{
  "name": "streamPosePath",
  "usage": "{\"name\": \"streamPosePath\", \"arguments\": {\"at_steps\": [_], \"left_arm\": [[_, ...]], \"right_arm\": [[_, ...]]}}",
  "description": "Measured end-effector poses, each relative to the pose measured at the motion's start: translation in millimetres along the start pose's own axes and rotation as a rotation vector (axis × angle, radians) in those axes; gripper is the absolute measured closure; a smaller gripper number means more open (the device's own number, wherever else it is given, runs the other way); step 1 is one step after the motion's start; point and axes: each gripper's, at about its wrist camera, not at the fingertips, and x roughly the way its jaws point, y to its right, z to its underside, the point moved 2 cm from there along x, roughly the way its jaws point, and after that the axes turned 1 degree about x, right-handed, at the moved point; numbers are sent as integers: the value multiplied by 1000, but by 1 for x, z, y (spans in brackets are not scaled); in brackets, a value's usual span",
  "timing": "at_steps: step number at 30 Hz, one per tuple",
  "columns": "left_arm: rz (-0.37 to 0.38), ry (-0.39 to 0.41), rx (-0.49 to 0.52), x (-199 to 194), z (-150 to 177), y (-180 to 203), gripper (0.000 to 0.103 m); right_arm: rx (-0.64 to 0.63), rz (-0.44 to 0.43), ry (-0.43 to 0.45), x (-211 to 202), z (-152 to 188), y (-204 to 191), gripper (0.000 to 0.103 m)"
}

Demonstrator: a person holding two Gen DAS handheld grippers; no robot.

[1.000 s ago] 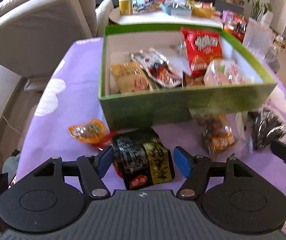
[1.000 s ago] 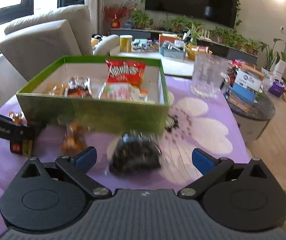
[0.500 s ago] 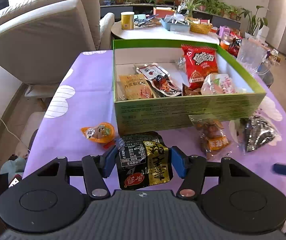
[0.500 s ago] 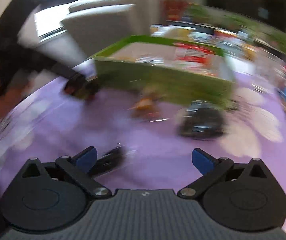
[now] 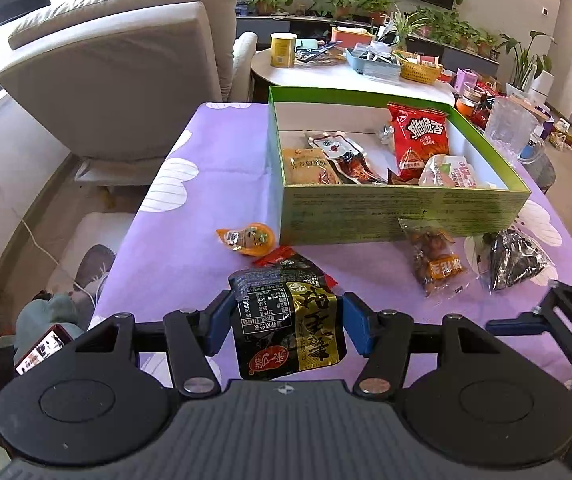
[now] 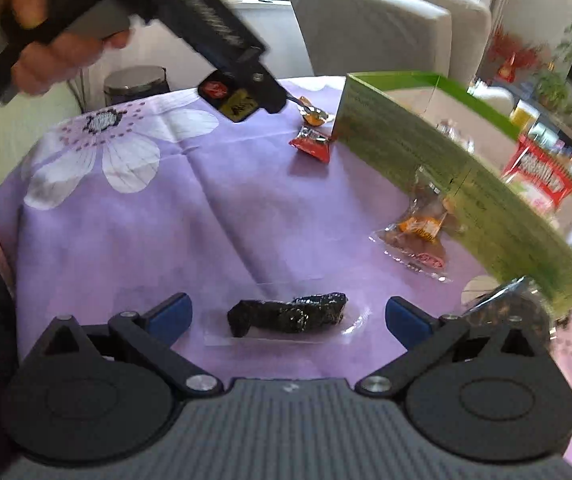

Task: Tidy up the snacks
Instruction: 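Grasp the black seaweed packet with the left tool while the right tool grasps a clear snack bag, then carry both held packets over the green box and open both tools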

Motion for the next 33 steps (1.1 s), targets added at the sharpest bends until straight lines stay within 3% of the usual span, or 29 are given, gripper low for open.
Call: {"name": "streamPosePath", "arguments": {"at_steps": [3, 13, 19, 33], "left_arm": [[5, 1, 5, -1, 0, 2, 48], [23, -9, 16, 4, 0, 7, 48], [40, 5, 15, 0, -2, 8, 48], [65, 57, 18, -2, -24, 16, 48]], "right_arm": [[144, -36, 5, 9, 2, 12, 41], [288, 126, 57, -2, 10, -10, 41], [370, 166, 92, -18, 11, -9, 41], [467, 399, 328, -66, -28, 44, 41]]}}
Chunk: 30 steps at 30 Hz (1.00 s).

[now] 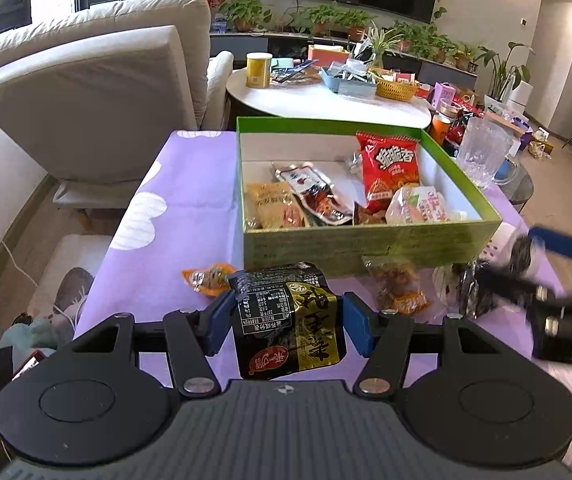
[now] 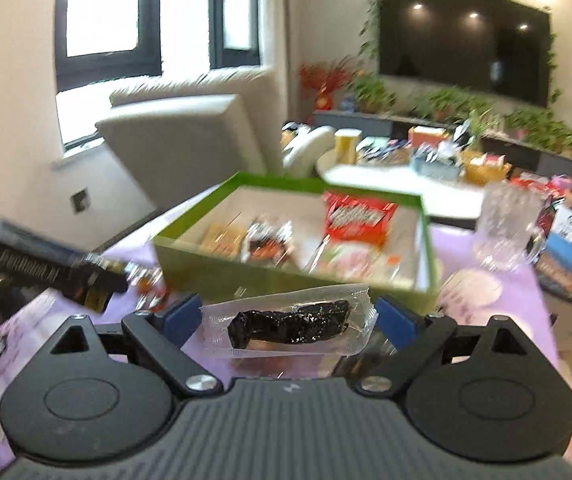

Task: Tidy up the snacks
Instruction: 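Carry both held packets over the green box and open both tools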

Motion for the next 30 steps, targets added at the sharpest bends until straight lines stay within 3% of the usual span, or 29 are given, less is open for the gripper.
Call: {"name": "streamPosePath", "arguments": {"at_steps": [7, 14, 25, 30], "left_arm": [[18, 53, 14, 8, -29, 11, 48], [27, 89, 10, 32, -58, 10, 48], [8, 63, 14, 80, -84, 7, 48], [-3, 15, 51, 102, -89, 13, 46]], "right_arm": [[42, 66, 89, 16, -34, 17, 41], [79, 68, 85, 48, -51, 27, 41], [108, 107, 65, 83, -60, 39, 41], [130, 138, 54, 97, -57, 45, 41]]}}
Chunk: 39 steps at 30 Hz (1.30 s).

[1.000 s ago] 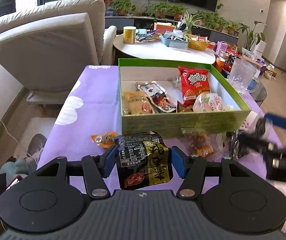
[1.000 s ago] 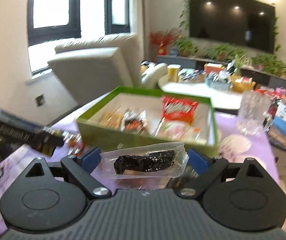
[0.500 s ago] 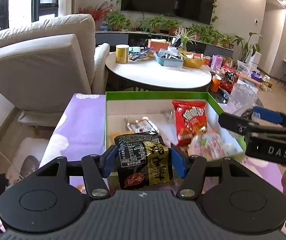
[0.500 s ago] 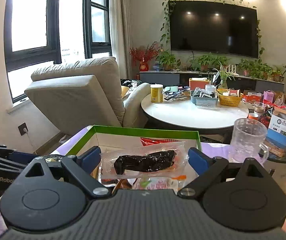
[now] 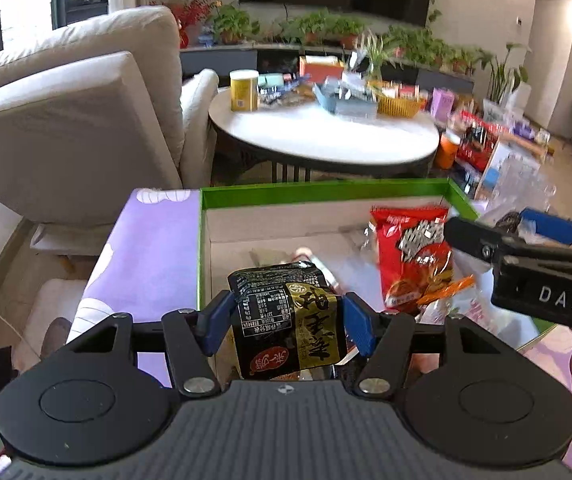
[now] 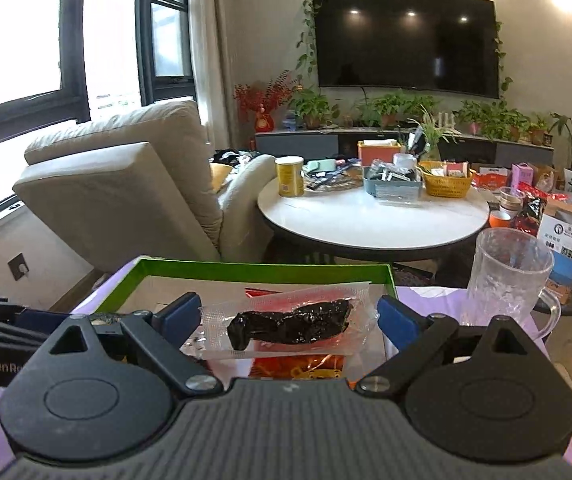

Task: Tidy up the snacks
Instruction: 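Carry both held packets over the green box and open both tools, then withdraw both tools from the box toward the remaining snacks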

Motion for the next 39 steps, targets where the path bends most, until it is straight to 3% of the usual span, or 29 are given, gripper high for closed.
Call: {"name": "streamPosePath", "arguments": {"at_steps": [8, 20, 31, 39], "left_arm": [[-3, -3, 35, -2, 5, 3, 46], [-67, 38, -117, -42, 17, -52, 45], [-80, -67, -128, -54, 67, -62, 45], [-55, -125, -118, -46, 86, -55, 45]], "right_arm": [[24, 26, 4, -2, 8, 4, 41], [22, 24, 20, -34, 11, 12, 41], [-29, 47, -33, -58, 40, 14, 41], [10, 45, -70, -73, 59, 18, 41]]}}
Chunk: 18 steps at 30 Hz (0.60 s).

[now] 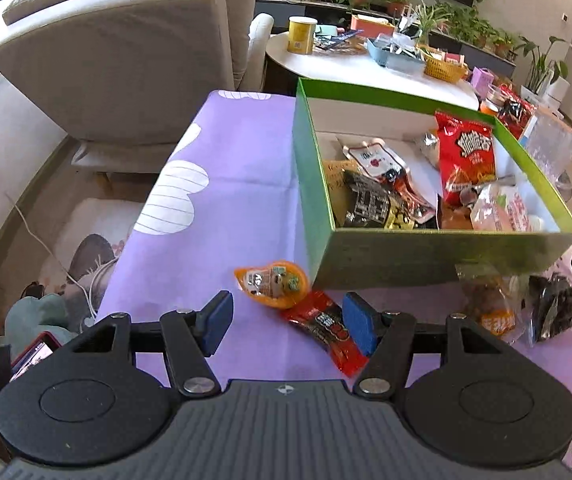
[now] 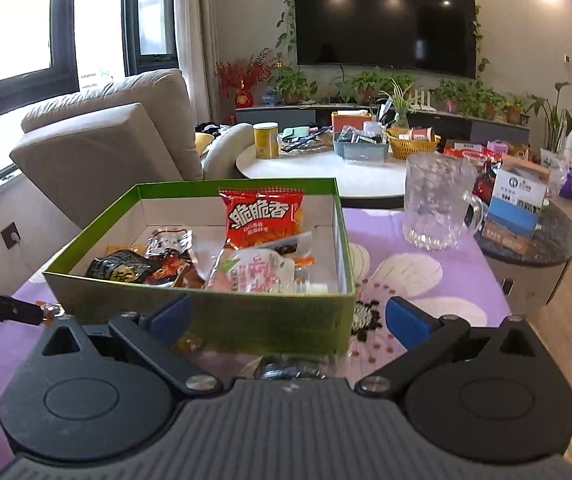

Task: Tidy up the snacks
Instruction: 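Withdraw both tools from the box toward the remaining snacks, then grasp the orange jelly cup with the left tool while the right tool grasps a clear snack bag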

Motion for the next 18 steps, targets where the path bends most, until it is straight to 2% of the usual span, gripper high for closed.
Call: {"name": "streamPosePath", "arguments": {"at_steps": [4, 8, 13, 15, 17, 18], "left_arm": [[-25, 13, 4, 4, -1, -2, 45], [-57, 12, -8, 15, -11, -10, 45], [-57, -12, -12, 36, -17, -13, 45], [-41, -21, -24, 43, -15, -15, 50], [-15, -11, -42, 45, -10, -18, 76], [-17, -6, -33, 44, -8, -19, 82]], "right_arm": [[-36, -63, -13, -6, 5, -15, 41], [-130, -84, -17, -8, 12, -36, 41], [-168, -110, -54, -3, 21, -50, 41], [-174, -124, -69, -1, 24, -55, 41], [-180, -138, -81, 1, 26, -61, 41], [-182, -146, -86, 1, 27, -64, 41]]}}
